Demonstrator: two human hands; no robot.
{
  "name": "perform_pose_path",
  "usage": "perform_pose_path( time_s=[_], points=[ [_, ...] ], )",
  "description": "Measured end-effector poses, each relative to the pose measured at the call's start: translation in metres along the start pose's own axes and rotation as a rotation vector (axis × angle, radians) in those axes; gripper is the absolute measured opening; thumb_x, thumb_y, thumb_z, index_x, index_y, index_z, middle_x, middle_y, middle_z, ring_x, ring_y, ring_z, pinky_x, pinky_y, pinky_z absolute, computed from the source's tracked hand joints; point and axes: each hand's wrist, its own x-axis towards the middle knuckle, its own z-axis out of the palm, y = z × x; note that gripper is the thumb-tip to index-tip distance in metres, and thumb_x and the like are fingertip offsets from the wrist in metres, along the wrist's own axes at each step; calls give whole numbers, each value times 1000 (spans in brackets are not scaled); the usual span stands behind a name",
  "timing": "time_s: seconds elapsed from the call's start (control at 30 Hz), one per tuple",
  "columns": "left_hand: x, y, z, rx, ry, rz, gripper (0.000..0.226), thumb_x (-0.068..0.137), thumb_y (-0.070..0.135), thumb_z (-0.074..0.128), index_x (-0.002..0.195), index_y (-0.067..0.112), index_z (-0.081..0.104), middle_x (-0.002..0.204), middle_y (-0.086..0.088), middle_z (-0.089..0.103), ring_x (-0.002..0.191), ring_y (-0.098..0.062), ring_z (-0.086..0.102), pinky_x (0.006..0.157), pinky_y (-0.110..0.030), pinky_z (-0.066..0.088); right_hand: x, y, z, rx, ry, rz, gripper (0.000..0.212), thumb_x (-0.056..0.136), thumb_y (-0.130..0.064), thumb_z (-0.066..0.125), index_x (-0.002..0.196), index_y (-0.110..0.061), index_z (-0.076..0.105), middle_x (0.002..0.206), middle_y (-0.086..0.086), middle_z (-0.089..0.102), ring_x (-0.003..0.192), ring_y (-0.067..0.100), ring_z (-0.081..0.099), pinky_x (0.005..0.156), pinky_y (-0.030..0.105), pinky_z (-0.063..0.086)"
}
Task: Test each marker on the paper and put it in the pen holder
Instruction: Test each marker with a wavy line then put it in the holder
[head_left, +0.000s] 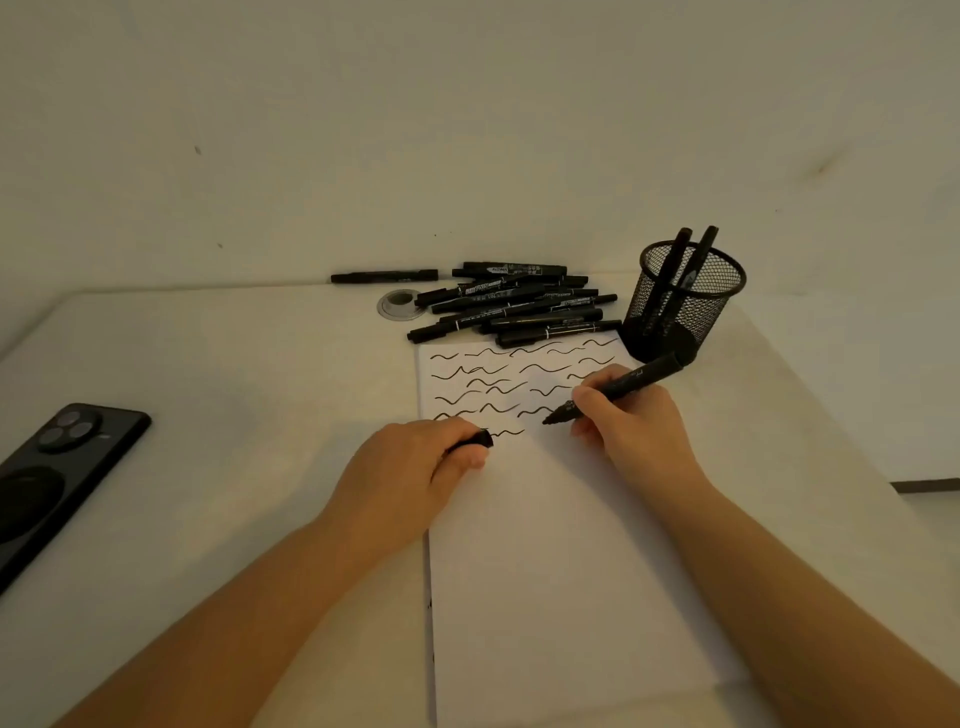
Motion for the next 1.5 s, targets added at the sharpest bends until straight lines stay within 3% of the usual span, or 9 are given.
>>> perform_pose_path(
  time_s=[0.27, 0.43, 0.5, 0.57, 0.67, 0.77, 0.93, 1.23, 1.5],
  points=[
    [1, -3, -1, -128, -18, -46, 17, 91, 34, 50, 96, 26, 64, 84, 4, 71, 66, -5, 59, 67, -30, 48, -1, 2, 5, -114, -75, -67, 14, 85, -22, 61, 72, -26, 60, 56, -7, 67, 55, 1, 61, 54, 11, 47],
    [-1, -5, 1, -119, -9, -38, 16, 90, 35, 52, 96, 27, 64, 77, 8, 68, 58, -3, 53, 62, -23, 44, -1, 4, 0, -186, 75, -100, 17, 82, -19, 61, 66, -23, 56, 55, -6, 59, 50, -2, 54, 46, 10, 40],
    [-1, -5, 2, -92, 10, -26, 16, 90, 35, 53, 95, 27, 64, 72, 8, 65, 59, -6, 51, 60, -23, 42, -2, 1, -3, -122, 146, -159, 15, 83, -20, 62, 70, -26, 58, 60, -6, 62, 56, 4, 58, 49, 17, 47],
    [-2, -4, 2, -79, 21, -13, 16, 89, 36, 53, 96, 27, 64, 76, 8, 66, 62, -6, 51, 62, -26, 44, -3, -1, -5, -39, 176, -171, 13, 83, -19, 62, 75, -28, 60, 65, -5, 65, 61, 10, 60, 52, 22, 50],
    [-2, -1, 2, -65, 21, 5, 19, 89, 37, 53, 98, 26, 65, 83, 10, 67, 66, -4, 51, 64, -21, 42, -5, -5, -7, 22, 180, -150, 13, 82, -16, 64, 75, -27, 63, 60, -9, 63, 57, 4, 56, 55, 17, 47],
    [-3, 0, 3, -66, 26, 7, 20, 89, 38, 53, 99, 26, 65, 81, 14, 64, 67, -2, 51, 63, -12, 38, -10, -9, -10, 186, 36, -141, 13, 84, -12, 62, 75, -21, 64, 54, -6, 59, 47, 5, 50, 44, 16, 40],
    [-2, 3, 2, -88, 57, 19, 19, 88, 39, 53, 97, 27, 65, 73, 21, 55, 65, 5, 50, 61, -6, 35, -18, -14, -8, 450, -271, -72, 20, 82, -28, 58, 70, -19, 71, 53, 4, 60, 47, 14, 52, 40, 21, 40],
    [-3, 8, 2, -70, 26, 56, 28, 87, 43, 50, 100, 25, 65, 74, 24, 52, 70, 10, 49, 64, -3, 33, -26, -16, -2, 311, -341, -58, 17, 78, -33, 57, 73, -24, 71, 58, 4, 64, 48, 12, 51, 41, 18, 37],
    [-6, 16, 3, -38, 77, 184, 37, 86, 44, 42, 96, 18, 66, 78, 10, 60, 71, -2, 46, 61, -16, 39, -29, -16, -1, 296, -411, -59, 28, 82, -31, 46, 66, -21, 67, 54, 6, 61, 46, 14, 50, 44, 21, 37]
  ],
)
